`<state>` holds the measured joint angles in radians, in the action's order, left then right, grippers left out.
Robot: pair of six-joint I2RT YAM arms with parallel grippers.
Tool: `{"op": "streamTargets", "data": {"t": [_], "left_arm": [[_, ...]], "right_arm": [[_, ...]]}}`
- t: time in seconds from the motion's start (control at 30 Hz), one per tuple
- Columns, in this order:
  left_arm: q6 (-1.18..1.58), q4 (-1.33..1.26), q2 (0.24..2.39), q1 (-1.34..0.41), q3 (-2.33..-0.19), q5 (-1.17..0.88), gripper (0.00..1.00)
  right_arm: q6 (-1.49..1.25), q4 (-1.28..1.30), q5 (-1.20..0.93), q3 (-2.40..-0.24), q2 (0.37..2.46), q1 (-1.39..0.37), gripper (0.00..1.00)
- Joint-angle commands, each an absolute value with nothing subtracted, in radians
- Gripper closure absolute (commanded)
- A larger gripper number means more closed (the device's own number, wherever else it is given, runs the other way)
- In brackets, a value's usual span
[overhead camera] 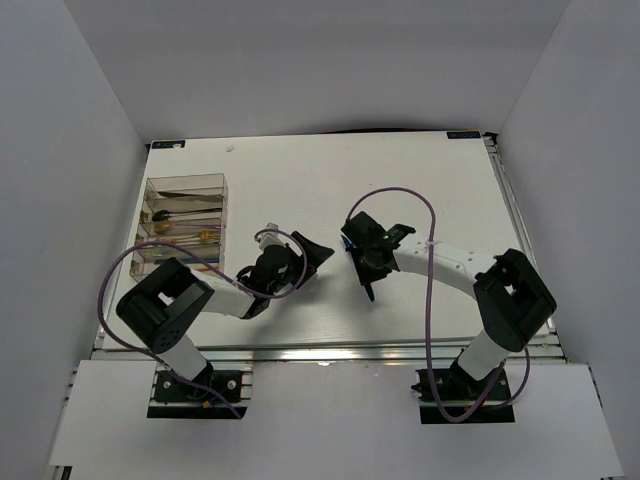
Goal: Sort the eating utensils into containers
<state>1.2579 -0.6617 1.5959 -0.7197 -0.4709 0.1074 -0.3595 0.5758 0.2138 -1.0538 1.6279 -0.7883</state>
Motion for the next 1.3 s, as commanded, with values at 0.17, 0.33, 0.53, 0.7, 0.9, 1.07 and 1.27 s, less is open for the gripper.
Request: {"op": "streamTargets", "data": {"t": [0.17,0.33,0.53,0.7,0.9,1.07,1.27], "left_arm": [[1.347,-0.88,1.735,-0.758,-0.551,0.051,0.02],[1.367,-0.933,1.787,-0.775,-0.578,0.032,0.06],[1.419,-1.071,1.838,-0.779,-0.549,0.002,0.74],[1.346,-0.925,1.755,-0.775,-0.567,0.02,1.0],[1.198,-0.507,1.582,-0.648,-0.666,0.029,1.0],[1.092,-0.165,1.45,-0.342,-0.813,0.009,1.0],[1.026,0.036,1.518,-0.004,-1.061,0.049,1.0]], "right_arm": [[-0.356,0.502,0.072,-1.054,1.534,-0.833,1.0],[-0.36,0.46,0.035,-1.057,1.532,-0.857,1.0],[-0.367,0.457,0.051,-1.077,1.554,-0.868,1.0],[-0.385,0.448,0.1,-1.071,1.554,-0.867,1.0],[-0.413,0.501,0.193,-1.058,1.453,-0.832,0.11],[-0.407,0.577,0.288,-1.046,1.322,-0.755,0.11],[-0.402,0.565,0.261,-0.99,1.238,-0.707,0.11]]}}
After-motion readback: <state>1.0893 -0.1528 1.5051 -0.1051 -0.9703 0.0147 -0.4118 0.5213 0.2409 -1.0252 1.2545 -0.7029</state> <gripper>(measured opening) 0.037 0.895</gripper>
